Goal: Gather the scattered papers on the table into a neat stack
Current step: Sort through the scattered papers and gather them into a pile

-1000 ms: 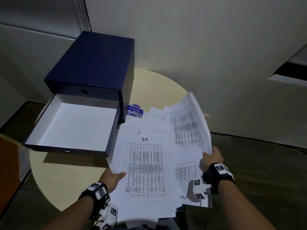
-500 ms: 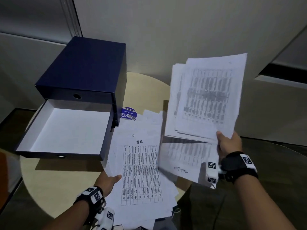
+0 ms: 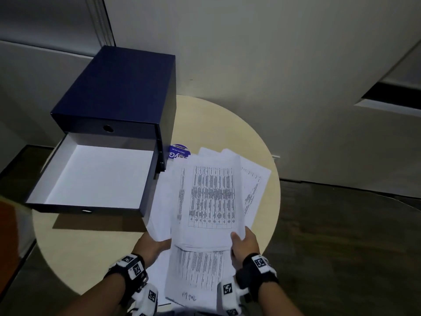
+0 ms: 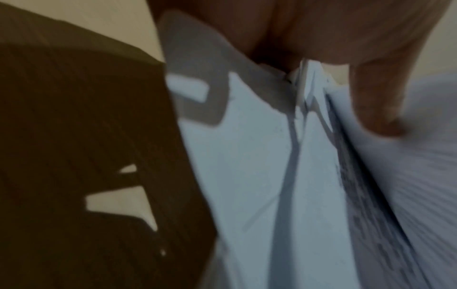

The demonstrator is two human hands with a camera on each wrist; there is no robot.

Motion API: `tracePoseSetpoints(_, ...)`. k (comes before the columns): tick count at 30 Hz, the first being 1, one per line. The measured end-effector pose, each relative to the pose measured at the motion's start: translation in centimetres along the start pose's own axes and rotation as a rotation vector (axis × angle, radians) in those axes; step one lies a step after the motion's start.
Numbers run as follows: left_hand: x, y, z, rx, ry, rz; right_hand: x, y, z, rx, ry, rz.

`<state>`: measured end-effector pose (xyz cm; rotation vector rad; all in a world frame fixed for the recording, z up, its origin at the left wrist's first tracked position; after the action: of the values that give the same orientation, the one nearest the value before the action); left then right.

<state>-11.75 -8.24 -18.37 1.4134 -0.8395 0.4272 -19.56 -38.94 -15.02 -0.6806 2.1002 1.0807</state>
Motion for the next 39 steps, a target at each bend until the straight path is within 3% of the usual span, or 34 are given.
tracePoseSetpoints(4,-0.4,0.5,0.3,-0.034,0.146,-0.126,-1.7,0.1,-1.2,0.025,0.039,-0.016)
tracePoseSetpoints(9,-0.8,-0.5,-0.4,0.024,-0.129,-0.043,-3.4,0.4,-2.0,0.083,0.108,-0.071)
tracePoseSetpoints(16,-3.8,-3.6,-1.5,0.043,-0.013,-0.047,-2.3,0.0,-8.5,0.248,-0.041,0.024)
tracePoseSetpoints(19,-2.3,-2.3,-1.2,0.052,0.035,-0.064,-1.3,1.5,-7.7,0.108,-0.067,0.051)
tracePoseSetpoints(22,-0.5,-1.0,-0.9,0.063,0.122,-0.056,0.2,3.2,-3.1,-0.199,0.203,0.01)
tracePoseSetpoints(25,0.8,-0.5,-0.3,0.022,0.156,0.0,0.8,4.1,0.4,-0.357,0.416,-0.036)
tracePoseSetpoints(28,1.5,0.0,0.6,-0.081,0.286,-0.013,0.1,4.0,2.6,-0.411,0.63,-0.104)
tracePoseSetpoints(32,1.6,0.3,1.4,-0.122,0.249,-0.022,0.1,2.8,3.3,-0.405,0.766,-0.09)
tracePoseSetpoints(35,1.3,0.1,0.1,0.0,0.039,0.035,0.2,2.4,3.8,-0.461,0.823,-0.056)
tracePoseSetpoints(37,0.8,-0.6,-1.4,0.136,-0.172,0.04,-1.1,1.4,2.8,-0.335,0.713,-0.089)
tracePoseSetpoints(39,0.1,-1.1,-2.1,0.159,-0.157,0.0,-3.3,-0.2,-0.4,-0.03,0.511,-0.147)
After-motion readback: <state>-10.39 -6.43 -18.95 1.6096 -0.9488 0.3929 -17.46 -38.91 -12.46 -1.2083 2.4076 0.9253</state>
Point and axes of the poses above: each hand's wrist, its own y-axis away from the middle knuckle, its own z-axis out of the palm, x = y × z, the point moved 10 cm from there along -y, towards the middle knuckle, and after that the axes turned 5 degrees about -z, right-handed, at the moved point
